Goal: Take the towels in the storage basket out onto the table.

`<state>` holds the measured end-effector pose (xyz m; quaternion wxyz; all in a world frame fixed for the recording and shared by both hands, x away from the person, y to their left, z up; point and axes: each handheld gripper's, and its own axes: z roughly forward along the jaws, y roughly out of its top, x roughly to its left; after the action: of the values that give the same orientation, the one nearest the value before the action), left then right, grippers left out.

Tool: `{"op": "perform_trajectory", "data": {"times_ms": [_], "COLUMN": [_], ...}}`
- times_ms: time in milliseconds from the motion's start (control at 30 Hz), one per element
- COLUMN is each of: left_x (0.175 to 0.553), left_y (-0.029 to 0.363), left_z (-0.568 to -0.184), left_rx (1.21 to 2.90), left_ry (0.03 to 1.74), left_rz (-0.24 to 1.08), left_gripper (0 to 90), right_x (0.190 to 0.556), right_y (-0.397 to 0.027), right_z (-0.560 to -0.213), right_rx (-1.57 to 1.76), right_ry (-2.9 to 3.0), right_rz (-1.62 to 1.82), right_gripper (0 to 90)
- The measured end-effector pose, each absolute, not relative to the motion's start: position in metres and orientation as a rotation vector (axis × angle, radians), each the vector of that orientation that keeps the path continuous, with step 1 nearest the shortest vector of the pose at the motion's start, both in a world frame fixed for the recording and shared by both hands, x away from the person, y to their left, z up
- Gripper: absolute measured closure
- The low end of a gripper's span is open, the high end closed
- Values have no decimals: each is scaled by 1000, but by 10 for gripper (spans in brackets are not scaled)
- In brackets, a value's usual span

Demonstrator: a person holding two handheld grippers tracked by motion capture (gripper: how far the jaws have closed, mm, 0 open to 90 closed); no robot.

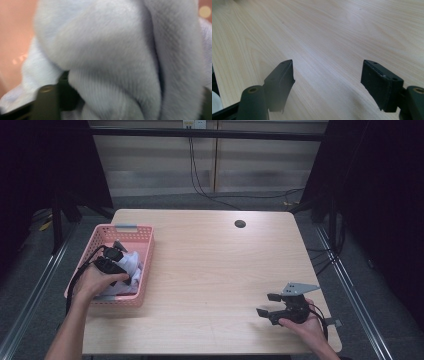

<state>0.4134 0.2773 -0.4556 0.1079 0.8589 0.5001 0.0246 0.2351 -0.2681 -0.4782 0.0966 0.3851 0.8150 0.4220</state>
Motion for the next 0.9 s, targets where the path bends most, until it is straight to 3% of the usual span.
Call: {"op": "perform_trajectory", "data": {"times_ms": [167,367,500,900], "left_x": [415,414,411,405], "left_y": [281,285,292,309], "left_z": [-452,-451,-448,-438], "left_rx": [2511,2476,2447,2332], "left_ry": [1467,1463,1431,1412], "left_rz": [58,54,33,12], "left_gripper": [444,461,525,544], "right_x": [235,236,237,237], "right_y": [-269,-269,-269,-270], "right_z": [-477,-478,-477,-477], "right_rx": [1145,1156,1157,1165], "right_ry": [2412,2409,2405,2400], "right_rz": [1249,1245,1249,1251], "right_gripper": [259,257,256,257]}}
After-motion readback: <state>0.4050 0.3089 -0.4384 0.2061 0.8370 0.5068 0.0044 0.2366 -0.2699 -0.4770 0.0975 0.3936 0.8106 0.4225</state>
